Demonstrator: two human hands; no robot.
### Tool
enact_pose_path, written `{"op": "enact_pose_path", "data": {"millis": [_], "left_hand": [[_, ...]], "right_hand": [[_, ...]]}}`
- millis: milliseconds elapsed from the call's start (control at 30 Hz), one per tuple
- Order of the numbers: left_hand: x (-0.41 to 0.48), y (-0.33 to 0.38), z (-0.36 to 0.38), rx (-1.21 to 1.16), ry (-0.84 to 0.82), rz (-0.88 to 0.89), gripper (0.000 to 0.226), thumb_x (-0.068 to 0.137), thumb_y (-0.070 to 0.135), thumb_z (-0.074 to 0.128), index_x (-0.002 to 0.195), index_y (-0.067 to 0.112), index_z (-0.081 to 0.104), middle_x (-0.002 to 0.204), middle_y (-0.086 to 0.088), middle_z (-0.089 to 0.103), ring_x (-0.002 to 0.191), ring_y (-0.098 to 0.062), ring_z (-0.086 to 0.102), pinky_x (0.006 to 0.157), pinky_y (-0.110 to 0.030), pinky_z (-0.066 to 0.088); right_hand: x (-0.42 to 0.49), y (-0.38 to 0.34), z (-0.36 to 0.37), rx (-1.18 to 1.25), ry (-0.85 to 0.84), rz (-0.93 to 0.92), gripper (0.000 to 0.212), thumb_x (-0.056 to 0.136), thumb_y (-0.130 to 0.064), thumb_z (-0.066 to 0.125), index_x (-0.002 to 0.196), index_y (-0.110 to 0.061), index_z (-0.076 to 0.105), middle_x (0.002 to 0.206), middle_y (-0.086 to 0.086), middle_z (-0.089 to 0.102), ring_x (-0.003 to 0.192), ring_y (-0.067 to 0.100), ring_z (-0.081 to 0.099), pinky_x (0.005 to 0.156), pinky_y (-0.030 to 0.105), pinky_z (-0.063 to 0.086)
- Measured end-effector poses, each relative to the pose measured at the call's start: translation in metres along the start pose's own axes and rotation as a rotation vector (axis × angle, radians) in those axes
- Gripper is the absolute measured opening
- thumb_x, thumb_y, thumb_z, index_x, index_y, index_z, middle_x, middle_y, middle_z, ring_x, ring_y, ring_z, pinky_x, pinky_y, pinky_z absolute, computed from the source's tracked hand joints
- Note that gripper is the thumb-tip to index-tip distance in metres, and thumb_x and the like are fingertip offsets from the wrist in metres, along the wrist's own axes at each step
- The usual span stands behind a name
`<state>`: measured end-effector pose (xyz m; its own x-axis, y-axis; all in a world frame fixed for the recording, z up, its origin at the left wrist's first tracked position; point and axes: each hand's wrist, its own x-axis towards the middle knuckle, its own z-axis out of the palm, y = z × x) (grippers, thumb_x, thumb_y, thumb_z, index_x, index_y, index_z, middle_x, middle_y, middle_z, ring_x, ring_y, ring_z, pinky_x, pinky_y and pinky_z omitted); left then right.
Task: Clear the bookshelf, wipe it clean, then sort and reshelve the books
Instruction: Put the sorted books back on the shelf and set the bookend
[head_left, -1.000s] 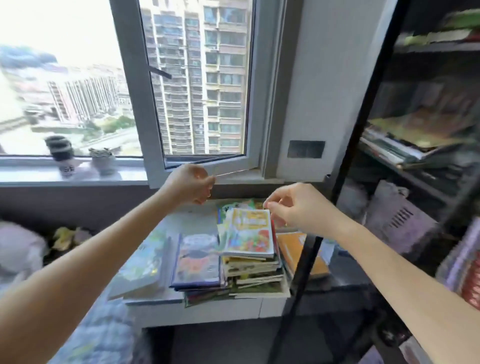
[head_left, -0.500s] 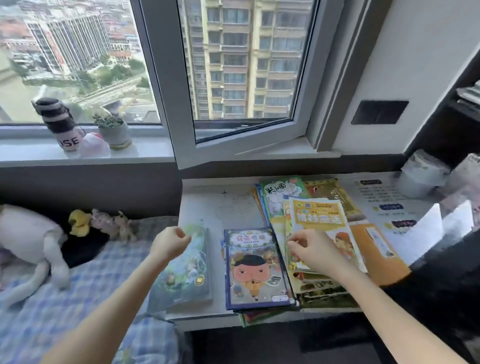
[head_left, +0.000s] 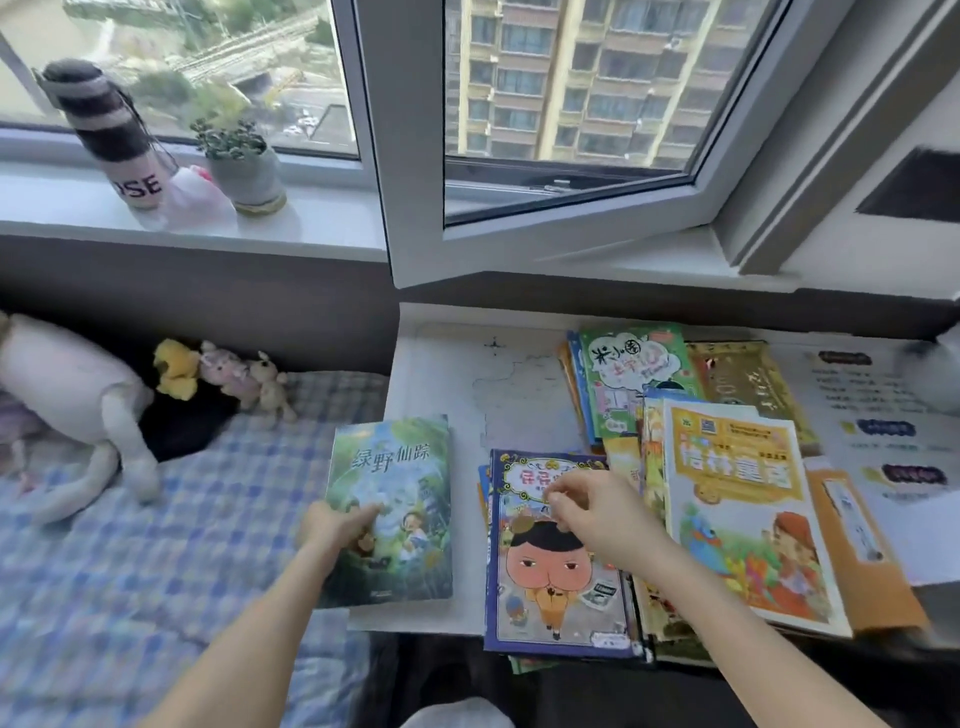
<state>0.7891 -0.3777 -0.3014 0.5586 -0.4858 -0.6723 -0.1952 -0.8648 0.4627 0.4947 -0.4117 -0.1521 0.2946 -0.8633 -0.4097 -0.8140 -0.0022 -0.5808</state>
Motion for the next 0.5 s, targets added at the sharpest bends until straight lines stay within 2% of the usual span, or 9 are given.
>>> {"op": "enact_pose_path", "data": {"millis": [33, 100, 233, 333, 400, 500], "left_hand": [[0.0, 0.0, -0.003, 0.007, 0.021, 0.005, 0.041, 0.075, 0.035, 0.08, 0.08, 0.001, 0.057, 0.088, -0.013, 0.063, 0.088, -0.031, 0.062, 0.078, -0.036, 0.05], [0.002, 0.005, -0.01, 0.002, 0.069, 0.031, 0.035, 0.076, 0.028, 0.08, 0.076, 0.002, 0.056, 0.079, -0.013, 0.063, 0.076, -0.029, 0.06, 0.069, -0.036, 0.049], [-0.005, 0.022, -0.011, -0.194, 0.006, 0.188, 0.022, 0.08, 0.009, 0.074, 0.093, 0.01, 0.057, 0.094, -0.015, 0.068, 0.084, -0.031, 0.065, 0.079, -0.048, 0.055], [-0.013, 0.041, -0.01, -0.219, -0.04, 0.275, 0.021, 0.083, 0.01, 0.072, 0.096, 0.008, 0.055, 0.095, -0.016, 0.067, 0.088, -0.035, 0.065, 0.081, -0.054, 0.054], [-0.015, 0.059, -0.008, -0.191, -0.002, 0.328, 0.026, 0.084, 0.011, 0.071, 0.1, 0.0, 0.053, 0.094, -0.018, 0.065, 0.087, -0.036, 0.064, 0.078, -0.05, 0.053], [-0.01, 0.086, -0.005, -0.188, 0.037, 0.371, 0.022, 0.086, 0.01, 0.068, 0.098, 0.002, 0.052, 0.091, -0.01, 0.063, 0.085, -0.031, 0.062, 0.07, -0.042, 0.051]], "right_hand": [[0.001, 0.001, 0.001, -0.017, -0.014, -0.01, 0.023, 0.097, -0.024, 0.05, 0.111, -0.018, 0.068, 0.09, -0.007, 0.067, 0.086, 0.01, 0.063, 0.078, 0.028, 0.052], [0.005, 0.003, 0.0, -0.051, -0.02, -0.022, 0.023, 0.097, -0.024, 0.05, 0.11, -0.019, 0.068, 0.093, -0.005, 0.068, 0.086, 0.009, 0.062, 0.076, 0.026, 0.05], [0.01, 0.014, 0.006, -0.11, -0.007, -0.007, 0.032, 0.097, -0.033, 0.05, 0.123, -0.018, 0.062, 0.109, -0.003, 0.068, 0.098, 0.012, 0.061, 0.084, 0.03, 0.05], [0.012, 0.011, 0.023, -0.194, -0.031, -0.039, 0.043, 0.099, -0.038, 0.046, 0.136, -0.019, 0.049, 0.132, -0.002, 0.056, 0.118, 0.015, 0.053, 0.095, 0.031, 0.043], [0.014, 0.008, 0.032, -0.234, -0.025, -0.076, 0.043, 0.099, -0.039, 0.045, 0.138, -0.02, 0.045, 0.135, -0.003, 0.052, 0.123, 0.016, 0.047, 0.099, 0.031, 0.04], [0.017, 0.008, 0.037, -0.242, 0.0, -0.098, 0.042, 0.1, -0.037, 0.044, 0.138, -0.022, 0.045, 0.137, -0.006, 0.05, 0.126, 0.013, 0.043, 0.103, 0.028, 0.037]]}}
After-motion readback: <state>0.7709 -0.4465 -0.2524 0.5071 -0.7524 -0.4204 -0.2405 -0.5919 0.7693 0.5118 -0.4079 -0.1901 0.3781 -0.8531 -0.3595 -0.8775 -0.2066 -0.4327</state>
